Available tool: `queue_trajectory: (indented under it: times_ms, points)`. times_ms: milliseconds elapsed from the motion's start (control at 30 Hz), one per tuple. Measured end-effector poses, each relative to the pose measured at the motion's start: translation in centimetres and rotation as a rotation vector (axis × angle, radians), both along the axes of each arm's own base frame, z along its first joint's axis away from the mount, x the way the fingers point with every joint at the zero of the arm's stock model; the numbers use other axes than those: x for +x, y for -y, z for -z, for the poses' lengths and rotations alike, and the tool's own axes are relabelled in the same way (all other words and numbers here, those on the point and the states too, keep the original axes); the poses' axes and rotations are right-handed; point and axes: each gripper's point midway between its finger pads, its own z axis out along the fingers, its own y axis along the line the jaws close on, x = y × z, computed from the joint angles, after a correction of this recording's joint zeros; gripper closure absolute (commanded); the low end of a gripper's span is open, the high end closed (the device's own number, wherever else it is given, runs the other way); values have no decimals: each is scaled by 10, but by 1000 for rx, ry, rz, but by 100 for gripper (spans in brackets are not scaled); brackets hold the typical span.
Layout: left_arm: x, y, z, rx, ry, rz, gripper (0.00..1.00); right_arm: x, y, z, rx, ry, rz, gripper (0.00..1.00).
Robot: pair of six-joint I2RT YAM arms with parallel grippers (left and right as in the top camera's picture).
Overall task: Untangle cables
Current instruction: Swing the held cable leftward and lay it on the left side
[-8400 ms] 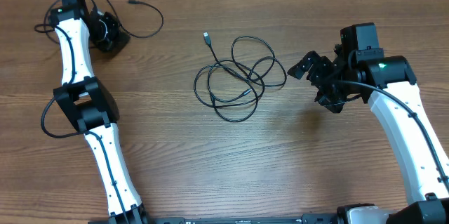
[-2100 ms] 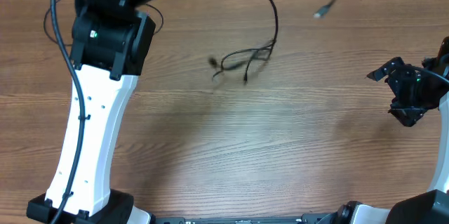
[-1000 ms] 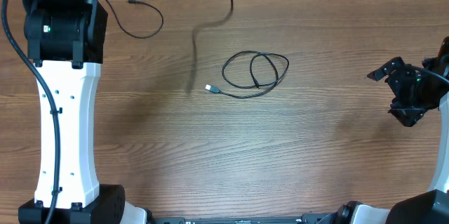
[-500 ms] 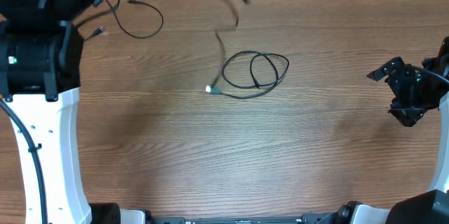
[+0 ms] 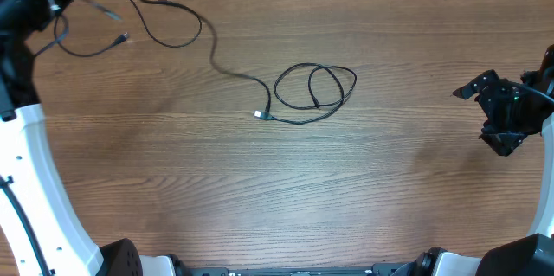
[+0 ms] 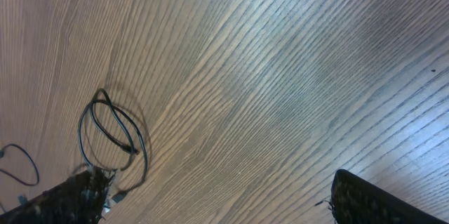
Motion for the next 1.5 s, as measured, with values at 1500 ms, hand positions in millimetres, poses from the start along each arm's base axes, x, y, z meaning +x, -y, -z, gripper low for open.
queue_trajectory:
  times_ms: [1500]
  points:
    - [-151, -302, 108, 348, -633, -1394, 96, 0, 0, 0, 0, 0, 0, 0]
